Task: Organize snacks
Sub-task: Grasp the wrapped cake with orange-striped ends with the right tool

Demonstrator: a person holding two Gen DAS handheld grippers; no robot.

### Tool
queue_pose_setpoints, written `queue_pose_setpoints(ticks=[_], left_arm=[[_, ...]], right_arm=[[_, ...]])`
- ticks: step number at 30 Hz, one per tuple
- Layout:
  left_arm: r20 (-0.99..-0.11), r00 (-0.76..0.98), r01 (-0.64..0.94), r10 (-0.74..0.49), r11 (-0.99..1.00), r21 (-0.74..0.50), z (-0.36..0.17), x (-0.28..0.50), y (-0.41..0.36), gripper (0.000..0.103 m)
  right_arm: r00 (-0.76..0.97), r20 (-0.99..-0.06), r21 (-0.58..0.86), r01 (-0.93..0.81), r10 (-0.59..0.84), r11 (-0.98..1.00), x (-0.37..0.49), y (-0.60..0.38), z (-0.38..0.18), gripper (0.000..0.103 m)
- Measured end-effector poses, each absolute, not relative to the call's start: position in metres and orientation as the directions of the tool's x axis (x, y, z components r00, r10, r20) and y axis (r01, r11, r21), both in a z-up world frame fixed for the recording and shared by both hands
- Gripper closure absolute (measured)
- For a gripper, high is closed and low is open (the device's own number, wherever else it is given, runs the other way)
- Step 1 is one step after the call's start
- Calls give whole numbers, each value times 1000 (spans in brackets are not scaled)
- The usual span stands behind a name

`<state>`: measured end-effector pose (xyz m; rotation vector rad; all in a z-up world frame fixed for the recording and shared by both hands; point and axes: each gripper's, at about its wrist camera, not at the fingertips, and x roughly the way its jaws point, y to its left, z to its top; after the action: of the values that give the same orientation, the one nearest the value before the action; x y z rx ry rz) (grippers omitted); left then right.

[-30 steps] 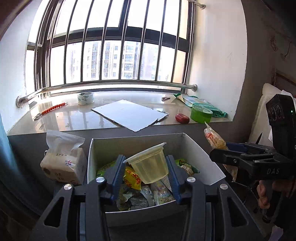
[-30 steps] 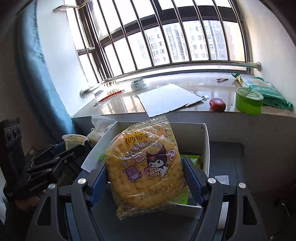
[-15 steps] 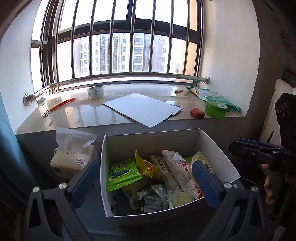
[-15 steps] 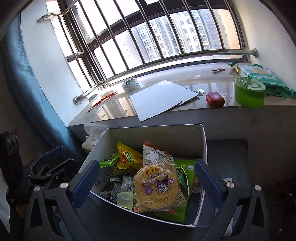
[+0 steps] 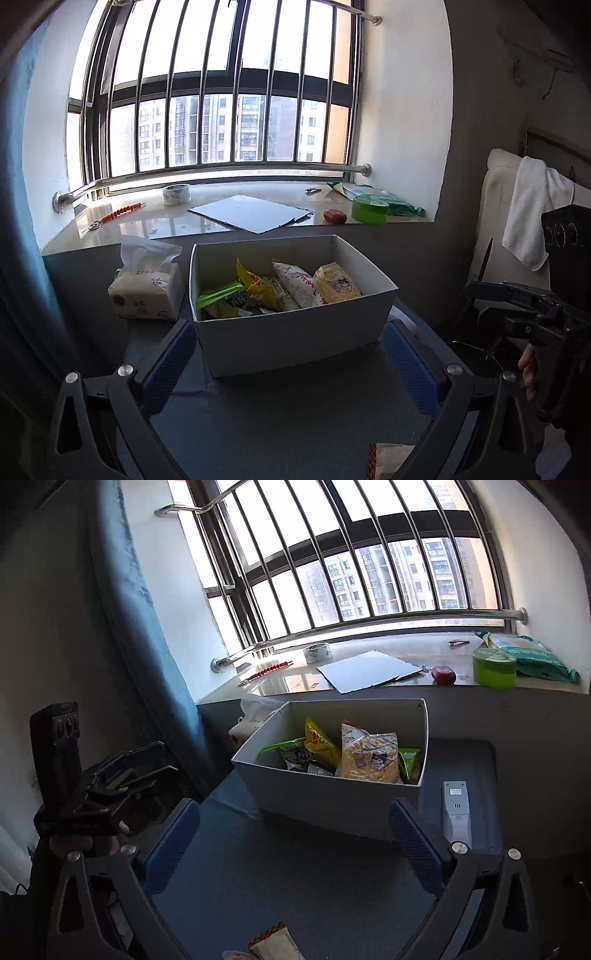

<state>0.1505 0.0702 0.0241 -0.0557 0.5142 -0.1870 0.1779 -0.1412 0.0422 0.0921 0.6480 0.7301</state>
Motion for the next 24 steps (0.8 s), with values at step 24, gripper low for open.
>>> queue_pose_setpoints(ticks=[24], left_arm=[[-615,738,221,-278,960,-169,-77,46,42,0]], right_arm=[[427,-798,11,-697,426,717,98,-114,-112,0]])
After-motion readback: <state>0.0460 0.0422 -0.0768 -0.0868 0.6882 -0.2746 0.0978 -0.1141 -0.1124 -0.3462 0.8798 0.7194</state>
